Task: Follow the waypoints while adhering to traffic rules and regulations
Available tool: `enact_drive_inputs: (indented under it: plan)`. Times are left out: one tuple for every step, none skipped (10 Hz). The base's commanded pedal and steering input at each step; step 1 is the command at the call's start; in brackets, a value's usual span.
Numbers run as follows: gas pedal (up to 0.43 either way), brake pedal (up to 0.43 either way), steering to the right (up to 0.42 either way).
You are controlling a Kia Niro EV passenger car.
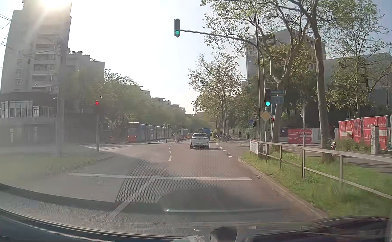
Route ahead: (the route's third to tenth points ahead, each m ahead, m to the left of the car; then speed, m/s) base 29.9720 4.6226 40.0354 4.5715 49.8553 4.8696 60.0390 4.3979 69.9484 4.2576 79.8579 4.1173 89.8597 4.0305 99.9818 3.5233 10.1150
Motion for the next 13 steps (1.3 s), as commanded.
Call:
enact_drive_inputs:
  plan:
    - [0.087, 0.000, 0.002]
    - [0.079, 0.000, 0.002]
    - [0.079, 0.000, 0.001]
    - [0.079, 0.000, 0.001]
    - [0.079, 0.000, 0.001]
    - [0.079, 0.000, 0.003]
    - [0.087, 0.000, 0.002]
    - [0.079, 0.000, 0.002]
    - [0.079, 0.000, 0.002]
    - [0.079, 0.000, 0.002]
    - [0.079, 0.000, 0.001]
    - [0.079, 0.000, 0.001]
    - [0.079, 0.000, 0.002]
